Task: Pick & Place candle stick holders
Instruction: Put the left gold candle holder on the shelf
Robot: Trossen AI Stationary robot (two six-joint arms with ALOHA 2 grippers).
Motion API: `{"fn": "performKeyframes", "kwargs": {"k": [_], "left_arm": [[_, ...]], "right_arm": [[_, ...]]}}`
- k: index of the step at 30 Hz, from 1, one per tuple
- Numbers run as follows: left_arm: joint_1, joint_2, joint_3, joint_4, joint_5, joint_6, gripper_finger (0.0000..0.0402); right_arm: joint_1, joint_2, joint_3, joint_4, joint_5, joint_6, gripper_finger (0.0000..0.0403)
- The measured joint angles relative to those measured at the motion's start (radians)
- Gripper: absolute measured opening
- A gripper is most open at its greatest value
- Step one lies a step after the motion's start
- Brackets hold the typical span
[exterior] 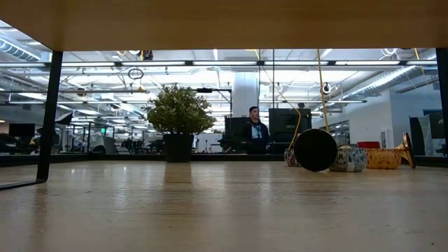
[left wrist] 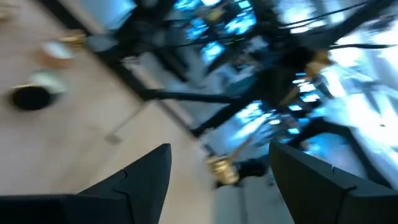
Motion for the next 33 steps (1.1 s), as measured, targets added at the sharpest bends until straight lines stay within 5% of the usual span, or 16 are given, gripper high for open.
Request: {"fn": "performKeyframes", "kwargs": {"k": [4,12,17,33], "left_arm": [[-0.009,0.133,0.094,0.132,0.103,0.024,0.0273],[-0.005,0.389,0.440,0.000,0.225,0.082,0.0273],[0.003,0.446,0.544,-0.139,0.201,0.090,0.0273],[-0.025,0.439,0.550,-0.159,-0.034,0.007,0.0273]], "right_arm": [[0.000,-0.001,0.000,-0.001,-0.028,-0.001,0.0018],[0.009,-0.025,0.000,-0.002,-0.139,-0.018,0.0018],[0.027,-0.033,0.000,-0.006,-0.160,-0.110,0.0018],[0.044,-0.024,-0.001,-0.118,-0.150,-0.222,0.0018]]}}
